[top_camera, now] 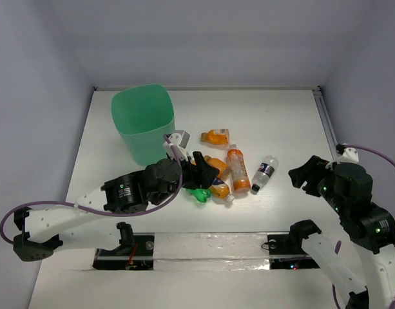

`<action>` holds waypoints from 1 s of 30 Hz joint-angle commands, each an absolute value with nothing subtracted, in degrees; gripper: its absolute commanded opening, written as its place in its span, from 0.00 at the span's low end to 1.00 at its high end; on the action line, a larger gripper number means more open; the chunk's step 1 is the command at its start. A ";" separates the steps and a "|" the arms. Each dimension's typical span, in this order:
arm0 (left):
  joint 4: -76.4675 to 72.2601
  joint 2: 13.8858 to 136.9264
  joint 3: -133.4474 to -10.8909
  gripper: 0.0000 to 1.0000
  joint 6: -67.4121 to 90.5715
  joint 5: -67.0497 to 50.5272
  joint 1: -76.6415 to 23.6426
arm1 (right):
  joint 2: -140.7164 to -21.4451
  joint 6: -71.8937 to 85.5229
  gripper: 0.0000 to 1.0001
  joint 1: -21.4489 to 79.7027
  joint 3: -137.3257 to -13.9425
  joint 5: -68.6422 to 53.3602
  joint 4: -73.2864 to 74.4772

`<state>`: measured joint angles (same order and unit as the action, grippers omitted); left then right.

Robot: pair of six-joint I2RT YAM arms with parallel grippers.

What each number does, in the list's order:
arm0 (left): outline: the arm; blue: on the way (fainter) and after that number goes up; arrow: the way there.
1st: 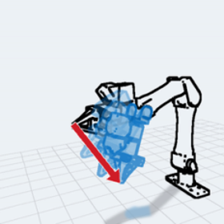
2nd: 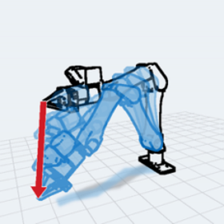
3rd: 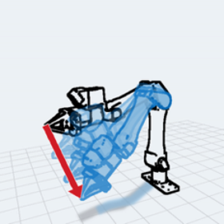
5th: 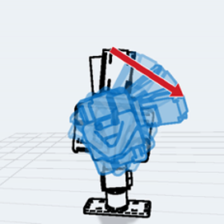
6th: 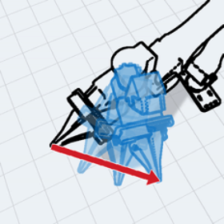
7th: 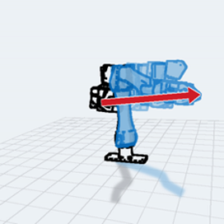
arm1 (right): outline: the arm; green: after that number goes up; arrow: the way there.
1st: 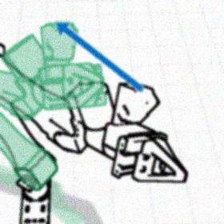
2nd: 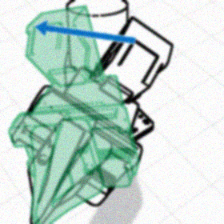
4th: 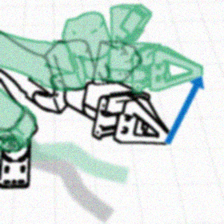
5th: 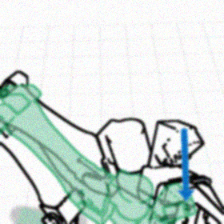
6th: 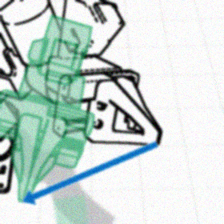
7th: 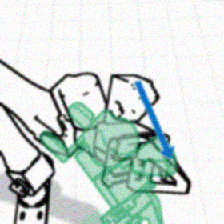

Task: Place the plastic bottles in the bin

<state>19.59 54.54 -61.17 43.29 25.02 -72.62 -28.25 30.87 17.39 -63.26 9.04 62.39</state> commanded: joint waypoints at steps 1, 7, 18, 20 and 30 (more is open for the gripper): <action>21.09 53.62 -57.76 0.60 48.85 24.35 -72.51 | -28.65 32.87 0.66 17.75 -61.26 8.87 60.29; 22.94 48.43 -51.95 0.36 58.68 23.03 -72.51 | -29.53 33.22 0.03 17.75 -58.10 10.90 59.15; 33.39 56.67 -46.67 0.29 75.75 22.15 -71.20 | -33.39 33.57 0.00 17.75 -55.99 11.78 57.22; 33.49 57.74 -45.18 0.48 77.51 22.41 -69.88 | -34.45 33.66 0.00 17.75 -55.55 11.17 55.90; 22.07 57.39 -33.31 0.94 79.10 18.02 -57.58 | -40.95 33.66 0.64 17.23 -53.97 9.84 50.45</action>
